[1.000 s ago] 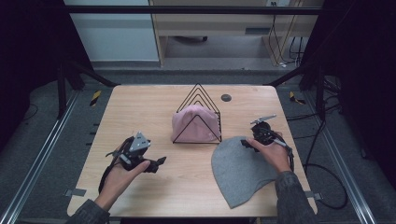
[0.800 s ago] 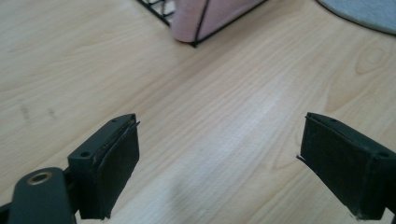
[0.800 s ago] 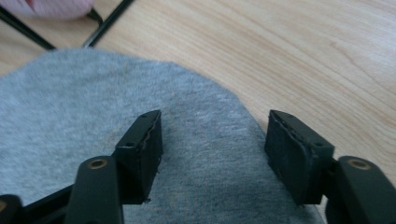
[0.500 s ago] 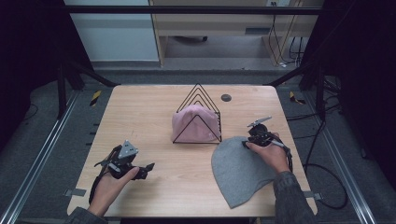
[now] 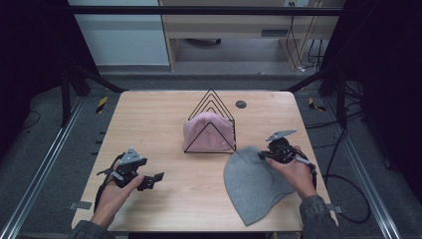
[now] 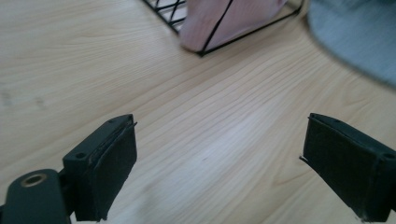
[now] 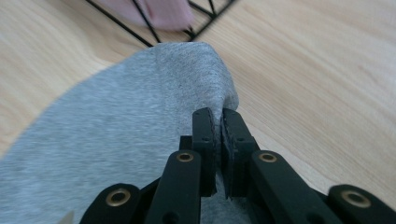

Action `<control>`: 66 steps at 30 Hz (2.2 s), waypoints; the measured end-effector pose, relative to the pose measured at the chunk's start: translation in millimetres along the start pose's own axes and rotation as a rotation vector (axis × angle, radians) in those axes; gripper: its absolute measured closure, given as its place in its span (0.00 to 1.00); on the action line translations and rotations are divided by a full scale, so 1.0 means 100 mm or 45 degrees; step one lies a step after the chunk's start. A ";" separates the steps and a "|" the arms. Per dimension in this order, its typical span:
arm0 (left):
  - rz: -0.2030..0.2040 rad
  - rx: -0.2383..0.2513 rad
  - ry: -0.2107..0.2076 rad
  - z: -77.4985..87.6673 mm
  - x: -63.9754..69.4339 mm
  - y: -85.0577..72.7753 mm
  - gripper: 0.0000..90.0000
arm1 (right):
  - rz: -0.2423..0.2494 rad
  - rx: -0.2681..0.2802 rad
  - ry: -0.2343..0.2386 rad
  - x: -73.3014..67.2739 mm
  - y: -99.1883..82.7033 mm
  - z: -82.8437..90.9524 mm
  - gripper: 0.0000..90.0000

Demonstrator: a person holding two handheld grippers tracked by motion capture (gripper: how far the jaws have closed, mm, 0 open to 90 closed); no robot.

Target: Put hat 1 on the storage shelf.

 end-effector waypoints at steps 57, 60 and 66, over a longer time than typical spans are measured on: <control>-0.274 0.056 -0.233 -0.22 0.49 0.72 0.15 | 0.329 0.593 0.288 -1.44 1.47 1.41 0.96; -0.273 0.071 -0.236 -0.22 0.47 0.77 0.15 | 0.341 0.611 0.272 -1.45 1.54 1.49 0.96; -0.285 0.106 -0.268 -0.24 0.51 0.86 0.20 | 0.334 0.634 0.258 -1.45 1.61 1.59 0.96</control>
Point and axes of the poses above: each handheld gripper's, and its own axes: z roughly backward along the jaws, y roughly out of its top, x roughly to its right, the point moved 8 cm from there along -z, roughly forward along the jaws, and after that the axes turned 8 degrees about -y, right-handed, at the moved point
